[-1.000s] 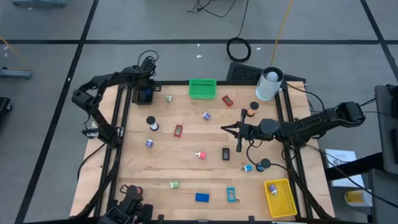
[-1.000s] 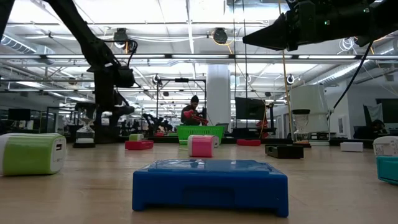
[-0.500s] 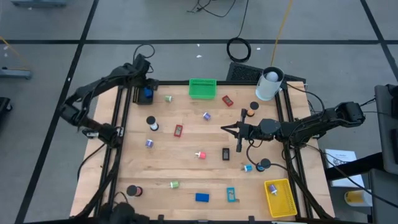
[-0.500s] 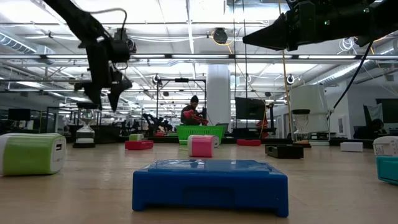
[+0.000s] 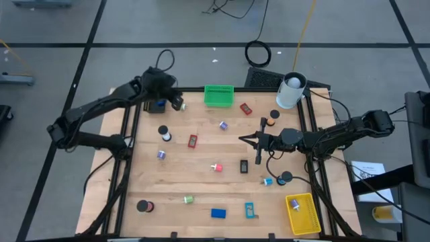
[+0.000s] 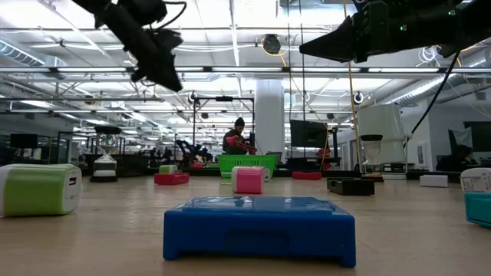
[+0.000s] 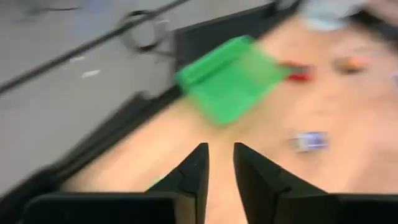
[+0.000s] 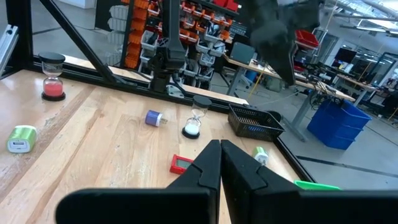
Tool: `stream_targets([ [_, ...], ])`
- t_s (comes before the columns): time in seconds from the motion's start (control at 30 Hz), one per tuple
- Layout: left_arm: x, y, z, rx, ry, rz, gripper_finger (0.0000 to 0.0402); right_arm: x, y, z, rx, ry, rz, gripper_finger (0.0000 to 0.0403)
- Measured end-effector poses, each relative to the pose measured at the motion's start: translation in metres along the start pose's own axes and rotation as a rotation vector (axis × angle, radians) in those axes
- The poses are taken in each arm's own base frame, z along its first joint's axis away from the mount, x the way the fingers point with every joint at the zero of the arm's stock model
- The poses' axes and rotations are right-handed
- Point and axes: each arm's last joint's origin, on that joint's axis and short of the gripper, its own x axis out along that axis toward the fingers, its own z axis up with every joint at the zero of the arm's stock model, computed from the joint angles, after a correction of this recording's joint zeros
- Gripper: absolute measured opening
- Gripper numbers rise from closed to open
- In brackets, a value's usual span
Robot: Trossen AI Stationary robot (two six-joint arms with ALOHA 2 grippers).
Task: Pick & Place Office items
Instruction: Put the orange hourglass into the green basket
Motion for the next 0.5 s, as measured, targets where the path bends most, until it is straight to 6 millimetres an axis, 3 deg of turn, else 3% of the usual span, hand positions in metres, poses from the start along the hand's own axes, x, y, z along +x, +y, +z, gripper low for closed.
stream_targets([
  [0.2, 0.011, -0.039, -0.009, 0.207, -0.137, -0.184, 0.0009, 0.0, 0.0, 0.0, 0.002, 0.0, 0.0, 0.0004],
  [0.37, 0.024, -0.061, -0.033, 0.297, -0.361, -0.294, 0.0015, 0.0, 0.0, 0.0, 0.002, 0.001, -0.001, 0.0004],
  [0.5, 0.035, -0.068, -0.063, 0.339, -0.398, -0.404, 0.0007, 0.0, 0.0, 0.0, 0.001, 0.004, 0.0, 0.0004],
])
